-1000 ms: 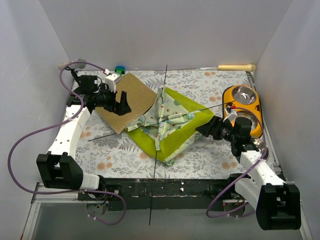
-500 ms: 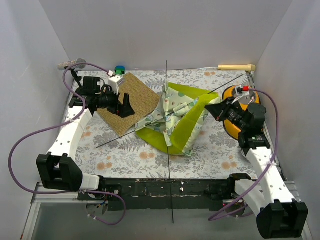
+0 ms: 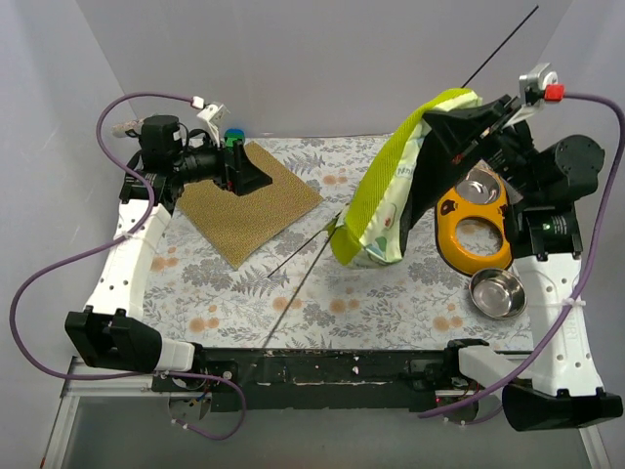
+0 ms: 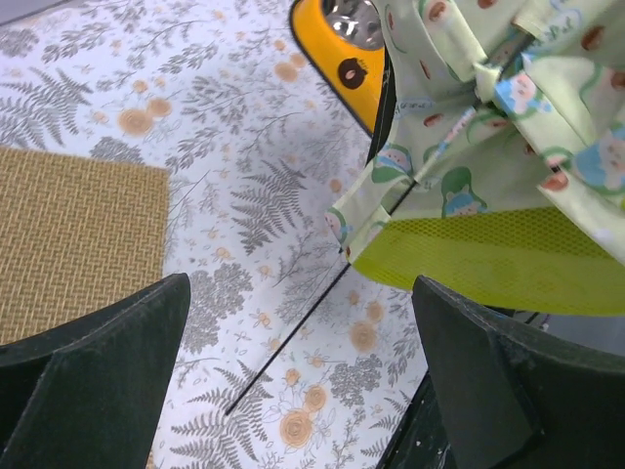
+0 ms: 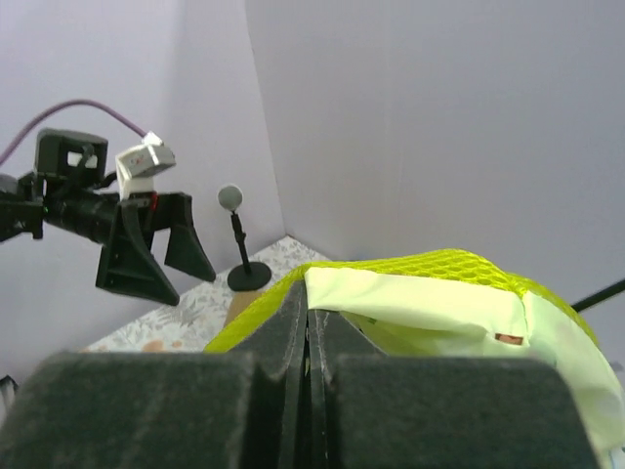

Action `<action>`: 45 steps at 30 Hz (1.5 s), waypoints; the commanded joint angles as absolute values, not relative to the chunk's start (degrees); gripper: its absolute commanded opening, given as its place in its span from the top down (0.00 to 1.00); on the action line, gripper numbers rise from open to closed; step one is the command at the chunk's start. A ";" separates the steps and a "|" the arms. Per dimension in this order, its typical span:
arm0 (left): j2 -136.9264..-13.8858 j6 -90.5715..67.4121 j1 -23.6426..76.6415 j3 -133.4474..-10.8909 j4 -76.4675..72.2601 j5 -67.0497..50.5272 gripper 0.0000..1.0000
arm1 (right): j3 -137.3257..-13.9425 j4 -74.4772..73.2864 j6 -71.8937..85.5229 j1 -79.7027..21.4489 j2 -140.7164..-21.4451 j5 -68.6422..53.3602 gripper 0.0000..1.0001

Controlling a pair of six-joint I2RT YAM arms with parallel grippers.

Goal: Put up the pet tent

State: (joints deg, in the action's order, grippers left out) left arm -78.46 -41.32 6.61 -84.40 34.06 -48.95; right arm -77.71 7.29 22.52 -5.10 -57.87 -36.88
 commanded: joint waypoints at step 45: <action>-63.64 53.68 27.16 -64.87 65.48 -59.84 0.25 | -65.14 -4.49 -6.50 -18.81 -80.26 -35.94 0.99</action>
